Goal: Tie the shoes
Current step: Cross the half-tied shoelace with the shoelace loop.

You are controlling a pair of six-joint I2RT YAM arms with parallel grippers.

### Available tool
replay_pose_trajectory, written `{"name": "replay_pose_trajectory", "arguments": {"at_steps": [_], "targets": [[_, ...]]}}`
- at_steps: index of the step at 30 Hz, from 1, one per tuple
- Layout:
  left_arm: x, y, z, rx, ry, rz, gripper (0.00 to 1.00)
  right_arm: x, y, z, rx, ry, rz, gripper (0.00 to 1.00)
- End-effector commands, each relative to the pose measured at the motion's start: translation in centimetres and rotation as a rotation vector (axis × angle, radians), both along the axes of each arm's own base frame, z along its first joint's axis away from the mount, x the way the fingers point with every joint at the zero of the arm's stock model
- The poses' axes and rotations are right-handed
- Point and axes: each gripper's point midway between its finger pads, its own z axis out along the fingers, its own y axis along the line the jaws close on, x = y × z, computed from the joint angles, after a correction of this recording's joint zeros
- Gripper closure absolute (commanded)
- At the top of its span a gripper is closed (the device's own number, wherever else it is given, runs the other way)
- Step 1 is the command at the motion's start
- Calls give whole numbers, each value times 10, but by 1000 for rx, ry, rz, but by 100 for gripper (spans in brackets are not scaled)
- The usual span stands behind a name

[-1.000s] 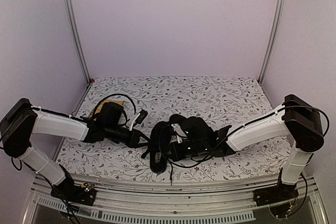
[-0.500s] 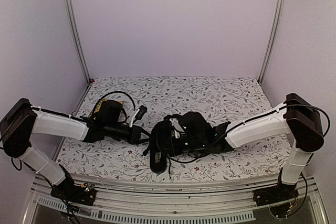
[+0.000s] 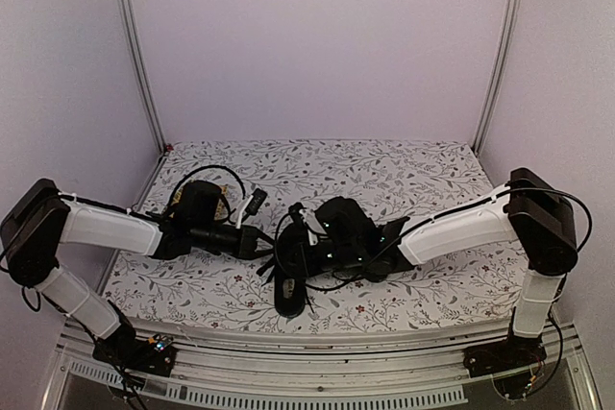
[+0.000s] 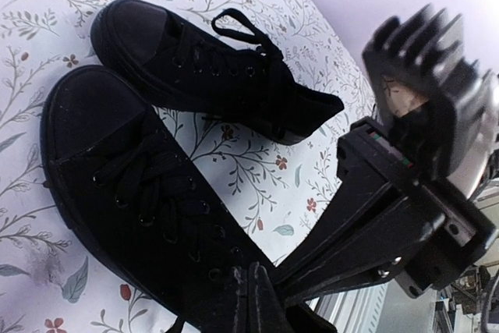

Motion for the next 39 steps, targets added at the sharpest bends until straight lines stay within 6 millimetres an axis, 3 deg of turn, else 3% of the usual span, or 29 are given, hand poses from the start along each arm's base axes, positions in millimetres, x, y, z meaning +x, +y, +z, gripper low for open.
{"name": "replay_pose_trajectory", "arguments": {"at_steps": [1, 6, 26, 33, 36, 39], "targets": [[2, -1, 3, -40, 4, -5, 100, 7, 10, -1, 16, -14, 9, 98], [1, -1, 3, -48, 9, -7, 100, 12, 14, -4, 9, -21, -7, 98], [12, 14, -10, 10, 30, 105, 100, 19, 11, 19, 49, -80, -31, 98], [4, 11, -6, -41, 51, 78, 100, 27, 19, 10, 34, -95, -40, 98], [2, 12, -4, -59, 55, 79, 100, 28, 20, -4, 2, -89, -38, 98], [1, 12, -2, -71, 60, 87, 100, 33, 27, -3, 8, -96, -39, 98]]}}
